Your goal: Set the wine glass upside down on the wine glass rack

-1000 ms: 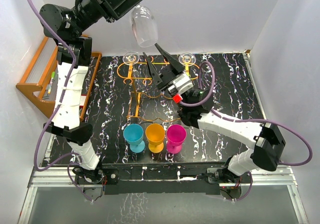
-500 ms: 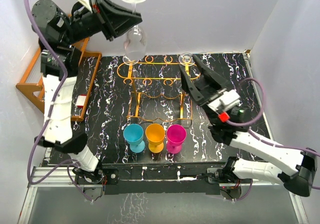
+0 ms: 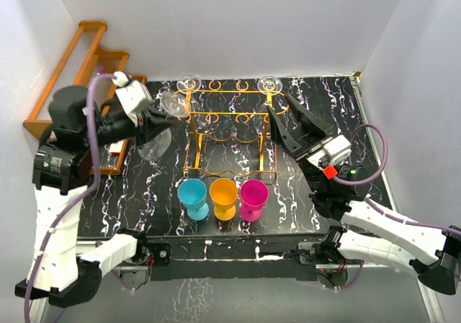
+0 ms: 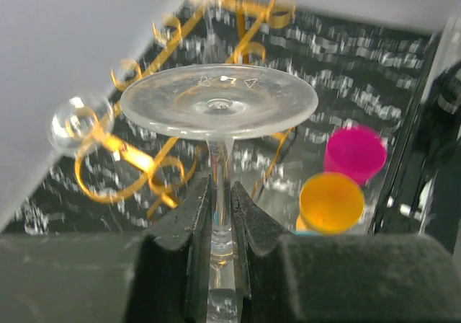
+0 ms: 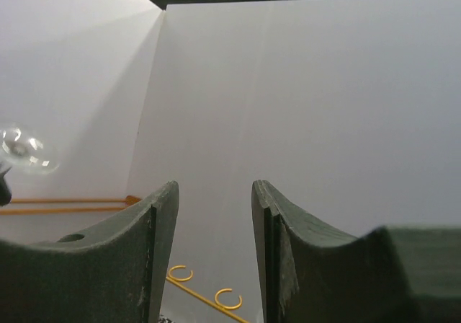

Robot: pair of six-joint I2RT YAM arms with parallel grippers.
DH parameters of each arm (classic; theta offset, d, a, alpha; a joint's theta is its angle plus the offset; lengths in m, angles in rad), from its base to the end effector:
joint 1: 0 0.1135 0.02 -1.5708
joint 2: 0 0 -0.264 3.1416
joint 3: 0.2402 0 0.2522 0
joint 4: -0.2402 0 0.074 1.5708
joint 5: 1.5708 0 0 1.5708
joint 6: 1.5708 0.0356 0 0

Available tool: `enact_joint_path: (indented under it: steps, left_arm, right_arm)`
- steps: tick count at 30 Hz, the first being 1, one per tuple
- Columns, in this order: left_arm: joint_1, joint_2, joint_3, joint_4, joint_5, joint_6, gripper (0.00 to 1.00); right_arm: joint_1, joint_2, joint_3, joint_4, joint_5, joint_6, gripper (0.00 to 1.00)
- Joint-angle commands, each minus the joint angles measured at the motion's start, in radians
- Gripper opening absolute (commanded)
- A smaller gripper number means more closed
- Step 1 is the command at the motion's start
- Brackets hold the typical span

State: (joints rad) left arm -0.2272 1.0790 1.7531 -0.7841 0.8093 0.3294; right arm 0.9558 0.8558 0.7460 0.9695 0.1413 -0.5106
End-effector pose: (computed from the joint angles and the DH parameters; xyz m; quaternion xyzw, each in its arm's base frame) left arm 0.1376 -0.0583 0.5352 0.4407 0.5862 -0.2616 0.6275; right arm 0.1012 0.1346 0.4284 -0.1832 0.3023 0.1825 0.9175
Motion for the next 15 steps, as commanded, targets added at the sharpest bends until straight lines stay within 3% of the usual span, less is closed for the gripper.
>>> enact_joint_path:
  steps: [1, 7, 15]
  left_arm:
    - [0.03, -0.127, -0.265, 0.099, -0.038, 0.202, 0.0]
    - [0.035, -0.245, -0.592, 0.396, -0.086, 0.143, 0.0]
    - [0.035, -0.233, -0.698, 0.511, -0.05, 0.063, 0.0]
  right_arm:
    - [0.005, -0.014, -0.023, 0.056, 0.048, 0.031, 0.47]
    - [0.006, -0.028, -0.03, 0.04, 0.056, 0.057, 0.46]
    - [0.005, -0.078, -0.071, 0.025, 0.081, 0.072, 0.45]
